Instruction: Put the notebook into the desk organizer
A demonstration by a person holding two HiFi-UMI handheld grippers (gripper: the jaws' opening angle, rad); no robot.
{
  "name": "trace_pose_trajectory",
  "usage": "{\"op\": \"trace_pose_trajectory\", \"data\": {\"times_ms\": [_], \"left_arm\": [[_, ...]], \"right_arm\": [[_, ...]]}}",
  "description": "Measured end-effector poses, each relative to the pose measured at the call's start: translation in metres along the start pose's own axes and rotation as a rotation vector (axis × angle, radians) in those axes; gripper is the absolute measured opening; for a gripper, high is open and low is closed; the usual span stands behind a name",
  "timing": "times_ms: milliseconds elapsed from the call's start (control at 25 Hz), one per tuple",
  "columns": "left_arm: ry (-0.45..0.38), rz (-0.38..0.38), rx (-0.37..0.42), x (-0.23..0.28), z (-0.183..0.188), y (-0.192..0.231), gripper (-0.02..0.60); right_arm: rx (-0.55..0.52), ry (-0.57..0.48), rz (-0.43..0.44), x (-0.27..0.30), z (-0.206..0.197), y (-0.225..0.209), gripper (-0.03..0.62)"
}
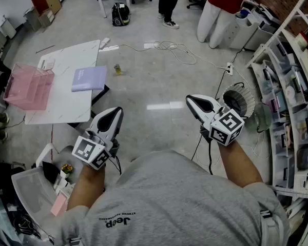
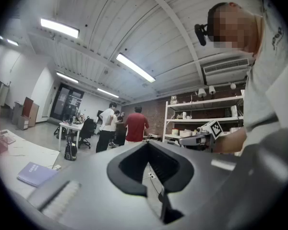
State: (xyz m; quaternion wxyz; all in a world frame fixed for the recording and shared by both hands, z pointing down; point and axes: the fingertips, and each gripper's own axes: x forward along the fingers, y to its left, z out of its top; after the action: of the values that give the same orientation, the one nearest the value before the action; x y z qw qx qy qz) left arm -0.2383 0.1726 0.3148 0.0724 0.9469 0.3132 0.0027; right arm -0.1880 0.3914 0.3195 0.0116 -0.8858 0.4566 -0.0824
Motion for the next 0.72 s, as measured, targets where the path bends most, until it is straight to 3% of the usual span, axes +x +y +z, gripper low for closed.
{"op": "trace_pose_trajectory", "data": {"times_ms": [640, 680, 720], "left_arm": [[-0.008, -0.028, 0.003, 0.012, 0.0, -0.003, 0.058], [0.001, -0.046, 0.002, 0.015, -0.001, -0.005, 0.272], [0.01, -0.061, 0.004, 0.018, -0.002, -0.007, 0.394]], "right_arm": [[0.037, -0.021, -0.003, -0.001, 0.001, -0.014, 0.002], [0.03, -0.019, -0.003, -0.001, 0.001, -0.015, 0.002], [0.025, -0.017, -0.001, 0.0, 0.001, -0.015, 0.002]]}}
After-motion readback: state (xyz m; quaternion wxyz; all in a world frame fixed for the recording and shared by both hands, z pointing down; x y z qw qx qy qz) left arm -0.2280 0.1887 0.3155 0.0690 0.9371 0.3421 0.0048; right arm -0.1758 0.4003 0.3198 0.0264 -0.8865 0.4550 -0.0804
